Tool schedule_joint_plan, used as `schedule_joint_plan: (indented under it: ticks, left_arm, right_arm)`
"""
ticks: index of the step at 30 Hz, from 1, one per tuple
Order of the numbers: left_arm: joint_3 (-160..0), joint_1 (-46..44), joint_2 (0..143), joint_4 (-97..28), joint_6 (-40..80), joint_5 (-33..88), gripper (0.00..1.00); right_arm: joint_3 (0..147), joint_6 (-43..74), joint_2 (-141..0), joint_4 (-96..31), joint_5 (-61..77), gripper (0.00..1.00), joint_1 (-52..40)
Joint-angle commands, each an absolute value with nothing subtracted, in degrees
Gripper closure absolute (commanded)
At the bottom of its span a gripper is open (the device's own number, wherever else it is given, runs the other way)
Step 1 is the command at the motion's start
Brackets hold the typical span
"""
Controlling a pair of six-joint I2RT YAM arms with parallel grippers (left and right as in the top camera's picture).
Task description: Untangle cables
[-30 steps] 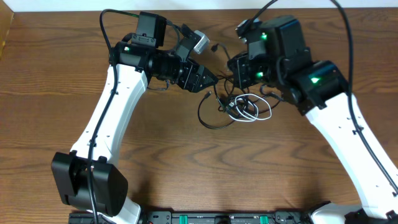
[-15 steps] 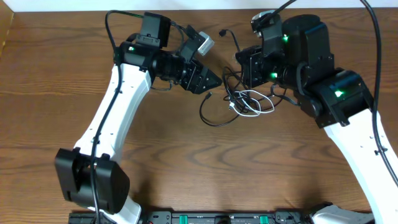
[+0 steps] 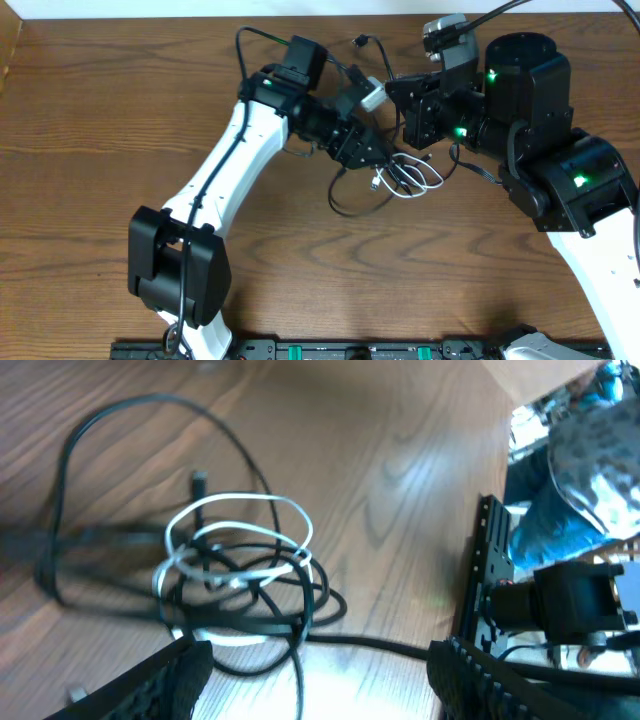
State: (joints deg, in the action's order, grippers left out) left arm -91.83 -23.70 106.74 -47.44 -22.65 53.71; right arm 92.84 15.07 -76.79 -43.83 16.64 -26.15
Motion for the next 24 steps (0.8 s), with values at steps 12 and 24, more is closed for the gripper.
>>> schedule_joint_plan:
  ticks: [12, 24]
  left_arm:
    - [-91.7, -25.8, 107.4, -45.8, -24.0, 54.4, 0.26]
    - [-91.3, -25.8, 107.4, -46.2, -24.0, 54.4, 0.26]
  right_arm:
    - [93.3, 16.2, -71.1, -42.7, 19.2, 0.99, -25.9]
    - [93.3, 16.5, -69.0, -43.5, 10.9, 0.99, -25.8]
